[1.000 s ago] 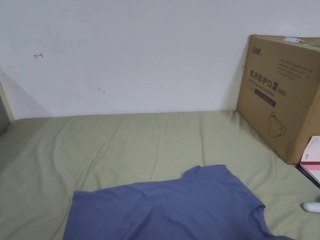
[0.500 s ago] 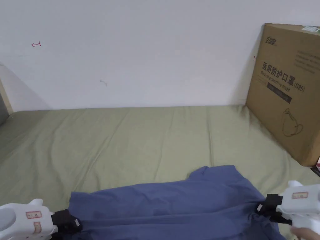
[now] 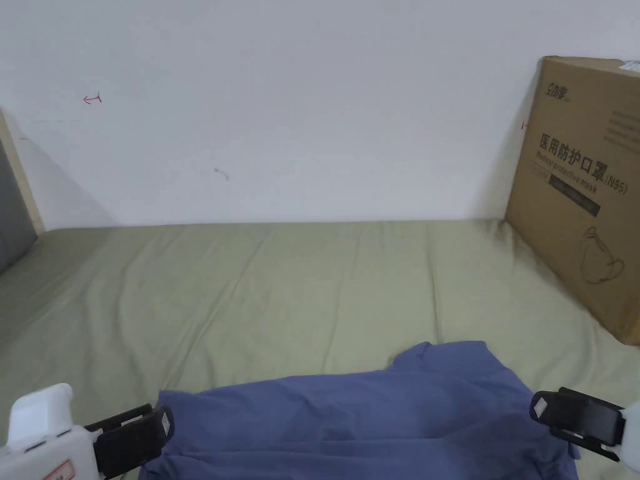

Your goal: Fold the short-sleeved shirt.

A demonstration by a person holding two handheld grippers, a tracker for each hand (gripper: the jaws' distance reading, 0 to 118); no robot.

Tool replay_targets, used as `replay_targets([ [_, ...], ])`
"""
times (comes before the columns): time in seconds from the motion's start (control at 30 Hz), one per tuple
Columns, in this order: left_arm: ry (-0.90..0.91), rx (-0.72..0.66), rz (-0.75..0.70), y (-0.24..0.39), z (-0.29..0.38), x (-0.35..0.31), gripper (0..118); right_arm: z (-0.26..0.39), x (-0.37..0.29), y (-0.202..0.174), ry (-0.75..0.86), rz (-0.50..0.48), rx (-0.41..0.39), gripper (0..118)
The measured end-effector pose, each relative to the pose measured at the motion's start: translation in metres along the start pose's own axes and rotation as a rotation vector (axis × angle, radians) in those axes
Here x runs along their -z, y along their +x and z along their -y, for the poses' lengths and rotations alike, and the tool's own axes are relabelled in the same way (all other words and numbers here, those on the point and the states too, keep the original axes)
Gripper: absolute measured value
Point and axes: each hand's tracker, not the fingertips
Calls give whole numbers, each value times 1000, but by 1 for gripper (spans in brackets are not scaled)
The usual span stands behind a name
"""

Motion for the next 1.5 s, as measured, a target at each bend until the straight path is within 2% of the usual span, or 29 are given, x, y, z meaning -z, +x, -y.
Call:
replay_targets([
  [0.07, 82, 27, -6, 8, 5, -27, 99, 15, -37, -24, 86, -54, -68, 105],
  [0.1, 122, 43, -11, 11, 8, -39, 89, 23, -52, -31, 135, -83, -103, 103],
  [0.13, 150, 64, -12, 20, 13, -52, 71, 32, -67, -38, 197, -108, -140, 96],
  [0.17, 162, 85, -13, 22, 16, -60, 37, 41, -79, -49, 237, -134, -185, 78],
  [0.2, 170, 114, -30, 25, 24, -66, 12, 52, -90, -55, 275, -160, -232, 52],
  [0.23, 185, 139, -76, 28, 32, -73, 3, 62, -98, -60, 309, -158, -259, 16],
  [0.27, 214, 159, -101, 32, 42, -81, 1, 73, -105, -64, 343, -155, -261, 0],
  [0.3, 235, 171, -73, 32, 50, -87, 0, 80, -109, -60, 383, -129, -238, 0],
  [0.37, 295, 230, -106, 36, 63, -100, 0, 93, -113, -57, 376, -162, -190, 0],
  [0.43, 282, 243, -102, 43, 65, -110, 0, 97, -111, -58, 361, -143, -196, 0],
  [0.53, 112, 196, -90, 40, 42, -95, 0, 94, -110, -58, 317, -136, -234, 0],
  [0.6, -64, 140, -137, 30, 28, -69, 0, 90, -111, -59, 321, -132, -240, 0],
  [0.67, -263, 57, -83, 12, 19, -30, 2, 87, -111, -58, 313, -142, -230, 0],
  [0.7, -346, 1, -68, 2, 19, -10, 25, 87, -111, -57, 304, -150, -215, 0],
  [0.77, -440, -68, -72, -16, 27, 25, 55, 85, -110, -55, 290, -162, -187, 0],
  [0.8, -506, -59, -112, -23, 33, 43, 86, 84, -109, -54, 282, -164, -177, 0],
  [0.83, -527, -42, -121, -27, 41, 55, 109, 84, -110, -53, 277, -164, -168, 0],
  [0.93, -592, 46, -225, -35, 64, 89, 108, 82, -110, -47, 258, -158, -151, 0],
  [1.03, -674, 35, -261, -45, 93, 114, 108, 81, -110, -41, 231, -131, -146, 0],
  [1.1, -616, 74, -250, -36, 99, 113, 114, 82, -110, -38, 222, -104, -153, 0],
  [1.17, -609, 121, -315, -22, 97, 110, 109, 80, -107, -32, 211, -83, -157, 0],
  [1.2, -579, 166, -295, -17, 94, 103, 98, 79, -104, -29, 205, -74, -158, 0],
  [1.23, -536, 233, -246, -8, 93, 96, 80, 79, -101, -25, 198, -64, -157, 0],
  [1.3, -493, 316, -178, 4, 93, 81, 4, 74, -90, -16, 165, -46, -155, 0],
  [1.33, -502, 324, -154, 2, 92, 74, 5, 70, -81, -10, 134, -47, -154, 0],
  [1.4, -508, 229, -89, 2, 85, 66, 5, 58, -62, 3, 63, -69, -128, 0],
  [1.47, -488, 140, -76, -7, 80, 58, 5, 43, -36, 16, 1, 1, -87, 0],
  [1.5, -466, 112, -81, -12, 76, 53, 5, 34, -21, 24, -47, 41, -65, 9],
])
